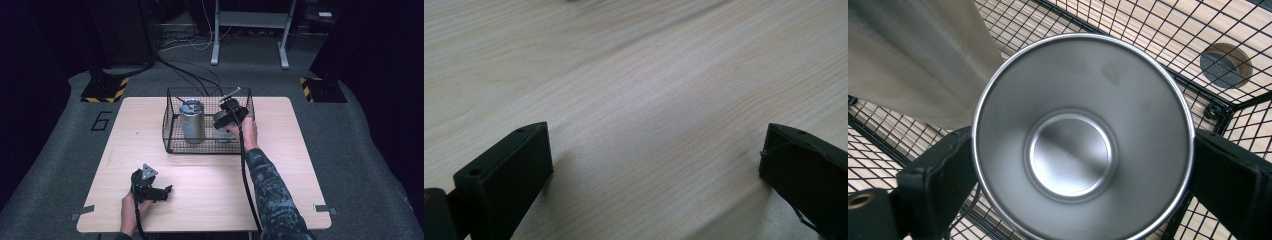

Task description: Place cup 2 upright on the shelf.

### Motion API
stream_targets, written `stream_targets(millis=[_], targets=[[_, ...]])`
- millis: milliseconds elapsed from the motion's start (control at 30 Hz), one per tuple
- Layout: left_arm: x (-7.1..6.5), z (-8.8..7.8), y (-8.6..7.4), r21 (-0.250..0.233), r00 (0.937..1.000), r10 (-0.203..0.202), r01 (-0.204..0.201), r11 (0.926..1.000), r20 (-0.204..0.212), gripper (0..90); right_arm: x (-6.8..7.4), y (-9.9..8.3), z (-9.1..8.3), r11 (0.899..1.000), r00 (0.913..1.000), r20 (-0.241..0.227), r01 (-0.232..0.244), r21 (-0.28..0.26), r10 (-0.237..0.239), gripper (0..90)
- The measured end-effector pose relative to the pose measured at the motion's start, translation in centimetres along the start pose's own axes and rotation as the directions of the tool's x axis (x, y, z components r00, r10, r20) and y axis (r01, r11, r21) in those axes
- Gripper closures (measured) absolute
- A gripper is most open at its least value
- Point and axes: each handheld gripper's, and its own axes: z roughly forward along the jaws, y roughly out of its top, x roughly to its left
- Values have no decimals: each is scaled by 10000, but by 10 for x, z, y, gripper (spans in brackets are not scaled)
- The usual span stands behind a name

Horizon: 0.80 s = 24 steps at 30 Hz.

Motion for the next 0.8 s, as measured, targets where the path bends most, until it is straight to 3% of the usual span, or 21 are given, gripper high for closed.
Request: stream_targets(millis=[300, 433, 800], targets=[[0, 0, 0, 2, 10000, 1, -1, 10000, 1, 4, 1, 1, -2, 9994, 9997, 13, 262, 246, -262, 35], [0, 0, 0, 15, 10000, 67, -67, 10000, -19, 4, 1, 2, -6, 9999, 9999, -86, 132, 67, -131, 4], [0, 0, 0, -41, 10000, 36, -37, 10000, -49, 4, 5, 4, -28, 9987, 9988, -190, 439, -263, -444, 0]])
